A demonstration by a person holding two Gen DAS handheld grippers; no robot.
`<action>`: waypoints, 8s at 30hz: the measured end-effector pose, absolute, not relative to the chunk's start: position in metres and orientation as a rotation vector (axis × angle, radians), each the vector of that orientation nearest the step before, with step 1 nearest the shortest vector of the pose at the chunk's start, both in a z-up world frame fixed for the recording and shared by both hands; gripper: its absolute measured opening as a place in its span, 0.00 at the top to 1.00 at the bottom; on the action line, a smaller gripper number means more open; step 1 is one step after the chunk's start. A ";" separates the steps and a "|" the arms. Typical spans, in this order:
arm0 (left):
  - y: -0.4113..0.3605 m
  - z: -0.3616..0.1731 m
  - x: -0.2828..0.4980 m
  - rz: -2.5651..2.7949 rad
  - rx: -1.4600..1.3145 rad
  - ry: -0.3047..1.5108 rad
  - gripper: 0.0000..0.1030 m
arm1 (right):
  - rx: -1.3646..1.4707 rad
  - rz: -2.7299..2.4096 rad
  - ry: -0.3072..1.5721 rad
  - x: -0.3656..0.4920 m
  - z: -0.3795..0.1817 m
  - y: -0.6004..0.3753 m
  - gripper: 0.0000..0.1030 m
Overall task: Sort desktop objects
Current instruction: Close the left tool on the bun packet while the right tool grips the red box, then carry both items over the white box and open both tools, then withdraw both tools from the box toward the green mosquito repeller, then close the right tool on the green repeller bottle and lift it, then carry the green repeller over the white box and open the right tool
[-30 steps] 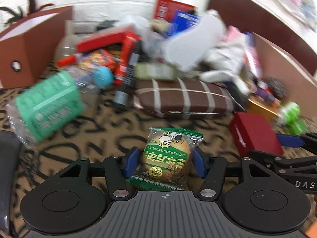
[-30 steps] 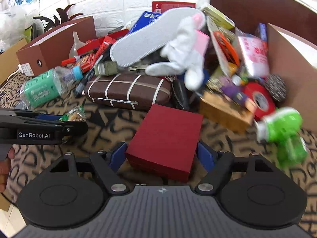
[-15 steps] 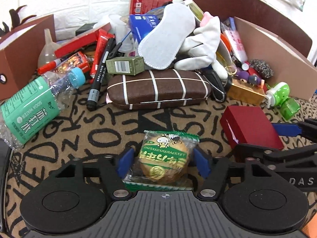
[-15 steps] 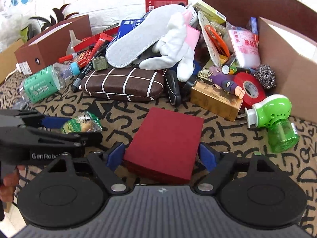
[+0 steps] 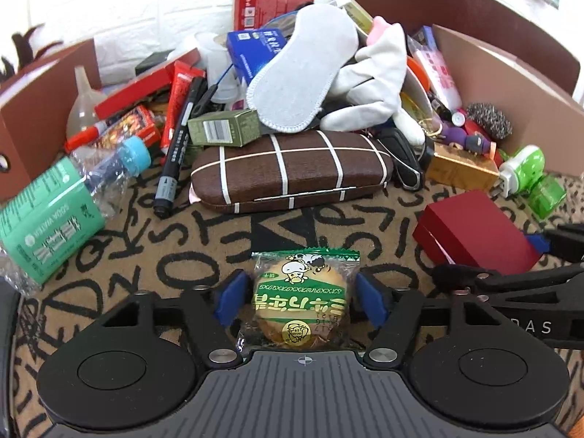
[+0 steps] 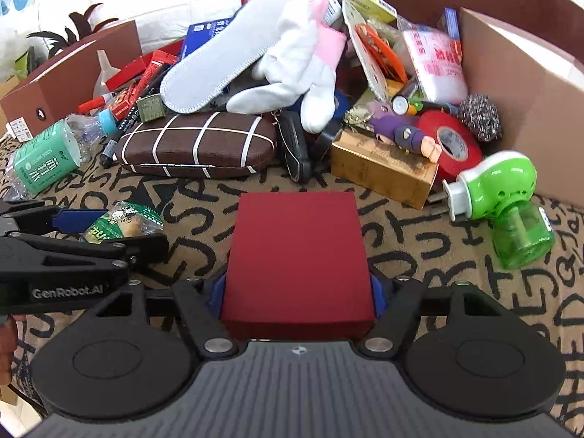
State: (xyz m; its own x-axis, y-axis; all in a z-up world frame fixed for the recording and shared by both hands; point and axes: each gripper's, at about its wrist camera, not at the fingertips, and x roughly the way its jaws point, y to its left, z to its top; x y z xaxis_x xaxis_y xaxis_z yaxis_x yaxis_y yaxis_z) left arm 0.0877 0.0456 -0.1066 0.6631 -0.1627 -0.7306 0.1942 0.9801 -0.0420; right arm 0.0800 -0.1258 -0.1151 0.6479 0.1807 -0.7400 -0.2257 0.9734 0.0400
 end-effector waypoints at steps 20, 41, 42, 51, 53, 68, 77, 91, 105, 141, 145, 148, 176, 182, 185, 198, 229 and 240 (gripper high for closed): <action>0.000 -0.071 0.086 -0.309 -0.106 0.832 0.50 | 0.070 0.284 0.784 0.060 -0.083 -0.183 0.29; -0.168 0.036 0.165 -0.605 -0.089 0.646 0.48 | 0.009 0.074 0.516 0.095 0.013 -0.306 0.28; -0.179 0.039 0.173 -0.614 -0.083 0.644 0.48 | -0.003 0.055 0.507 0.101 0.017 -0.314 0.28; -0.244 0.031 0.255 -0.610 -0.108 0.687 0.48 | -0.026 -0.022 0.562 0.183 0.019 -0.371 0.28; -0.253 0.020 0.272 -0.605 -0.116 0.728 0.48 | -0.041 -0.031 0.588 0.200 0.011 -0.377 0.28; -0.293 -0.020 0.309 -0.580 0.028 0.769 0.34 | -0.061 -0.014 0.785 0.257 -0.042 -0.405 0.28; -0.286 -0.011 0.303 -0.611 -0.019 0.725 0.00 | -0.110 -0.059 0.708 0.253 -0.036 -0.405 0.09; -0.271 -0.004 0.283 -0.649 -0.048 0.789 0.00 | -0.121 -0.050 0.655 0.224 -0.017 -0.386 0.00; -0.247 0.008 0.233 -0.616 -0.048 0.758 0.00 | -0.105 -0.049 0.590 0.176 -0.002 -0.367 0.00; -0.138 -0.050 0.117 -0.458 -0.031 0.808 0.00 | -0.052 -0.083 0.710 0.069 -0.070 -0.276 0.00; -0.138 -0.055 0.122 -0.457 -0.034 0.820 0.00 | -0.046 -0.073 0.724 0.071 -0.076 -0.276 0.00; -0.139 -0.061 0.127 -0.452 -0.038 0.843 0.00 | -0.026 -0.060 0.740 0.074 -0.083 -0.278 0.00; -0.173 -0.075 0.176 -0.501 -0.009 0.842 0.11 | 0.090 0.119 0.757 0.112 -0.116 -0.283 0.47; -0.175 -0.077 0.167 -0.576 -0.033 0.901 0.22 | 0.064 0.195 0.789 0.096 -0.113 -0.298 0.48; -0.172 -0.081 0.156 -0.614 -0.063 0.922 0.22 | 0.050 0.238 0.810 0.082 -0.111 -0.308 0.48; -0.163 -0.095 0.145 -0.628 -0.149 0.939 0.20 | 0.002 0.188 0.812 0.056 -0.108 -0.306 0.43; -0.156 -0.110 0.143 -0.703 -0.050 0.945 0.42 | -0.104 0.235 0.808 0.067 -0.109 -0.296 0.46; -0.165 -0.106 0.142 -0.668 -0.013 0.941 0.53 | -0.099 0.220 0.801 0.069 -0.110 -0.297 0.50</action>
State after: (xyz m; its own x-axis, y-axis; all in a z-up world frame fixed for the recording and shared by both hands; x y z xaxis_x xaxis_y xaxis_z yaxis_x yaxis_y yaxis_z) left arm 0.1424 -0.1646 -0.1056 0.4051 -0.5348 -0.7416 0.5242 0.8004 -0.2908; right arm 0.0686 -0.2974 -0.1101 0.6748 0.1580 -0.7209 -0.2328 0.9725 -0.0048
